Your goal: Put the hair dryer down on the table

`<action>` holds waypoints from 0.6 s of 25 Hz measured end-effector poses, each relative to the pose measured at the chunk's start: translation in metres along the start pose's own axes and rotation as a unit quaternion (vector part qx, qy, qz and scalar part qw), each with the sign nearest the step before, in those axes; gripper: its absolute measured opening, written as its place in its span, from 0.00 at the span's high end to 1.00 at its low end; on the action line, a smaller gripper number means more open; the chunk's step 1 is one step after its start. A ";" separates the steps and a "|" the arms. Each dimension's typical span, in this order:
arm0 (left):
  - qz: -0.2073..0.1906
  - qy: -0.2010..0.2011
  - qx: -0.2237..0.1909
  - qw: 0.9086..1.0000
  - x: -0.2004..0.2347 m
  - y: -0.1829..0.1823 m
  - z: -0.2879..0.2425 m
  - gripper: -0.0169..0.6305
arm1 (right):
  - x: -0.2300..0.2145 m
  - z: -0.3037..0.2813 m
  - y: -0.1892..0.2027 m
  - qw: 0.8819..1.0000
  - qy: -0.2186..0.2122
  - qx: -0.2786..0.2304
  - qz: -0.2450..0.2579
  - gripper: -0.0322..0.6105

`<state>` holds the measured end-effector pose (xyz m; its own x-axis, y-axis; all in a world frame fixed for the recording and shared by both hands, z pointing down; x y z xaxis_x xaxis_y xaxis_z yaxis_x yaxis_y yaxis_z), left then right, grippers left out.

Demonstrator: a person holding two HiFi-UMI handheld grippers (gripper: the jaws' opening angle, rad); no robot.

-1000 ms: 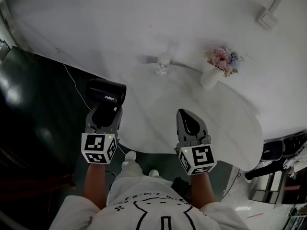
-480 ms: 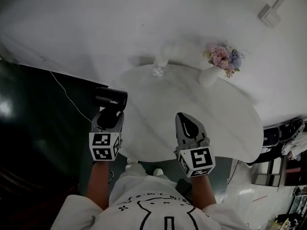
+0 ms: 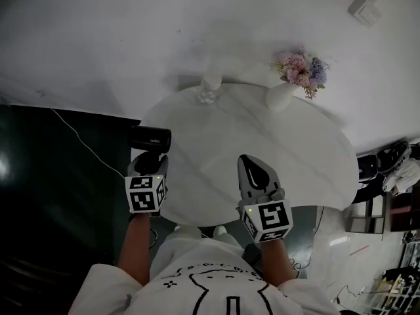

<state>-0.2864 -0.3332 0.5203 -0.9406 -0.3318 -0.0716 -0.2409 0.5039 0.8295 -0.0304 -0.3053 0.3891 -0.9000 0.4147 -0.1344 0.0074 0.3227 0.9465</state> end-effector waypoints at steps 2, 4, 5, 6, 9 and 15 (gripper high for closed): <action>0.004 0.009 0.013 1.000 0.003 0.003 -0.011 0.59 | 0.001 -0.004 0.003 1.000 0.005 0.007 0.000 0.95; 0.007 0.019 0.029 0.999 0.004 0.006 -0.023 0.59 | 0.000 -0.009 0.006 1.000 0.008 0.014 -0.002 0.95; 0.008 0.022 0.037 0.999 0.005 0.008 -0.029 0.59 | 0.000 -0.011 0.008 1.000 0.009 0.018 -0.003 0.95; 0.008 0.025 0.044 0.999 0.005 0.011 -0.034 0.59 | -0.001 -0.014 0.009 1.000 0.009 0.021 -0.004 0.95; 0.012 0.030 0.060 0.998 0.005 0.016 -0.047 0.59 | -0.003 -0.021 0.012 1.000 0.010 0.029 -0.005 0.95; 0.017 0.033 0.091 0.995 0.003 0.020 -0.064 0.59 | -0.007 -0.030 0.013 0.999 0.009 0.039 -0.013 0.95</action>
<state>-0.2786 -0.3755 0.5721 -0.9326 -0.3610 -0.0030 -0.2538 0.6497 0.7166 -0.0374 -0.3297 0.4107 -0.9080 0.3904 -0.1519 0.0181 0.3988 0.9169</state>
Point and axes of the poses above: the fingertips, and each gripper's own axes: z backward along the fingers, x to its left, y out of its underside, the point moved 6 cm from there along z, backward along the fingers, and after that the axes turned 15 degrees about -z, right-handed, at the moved point
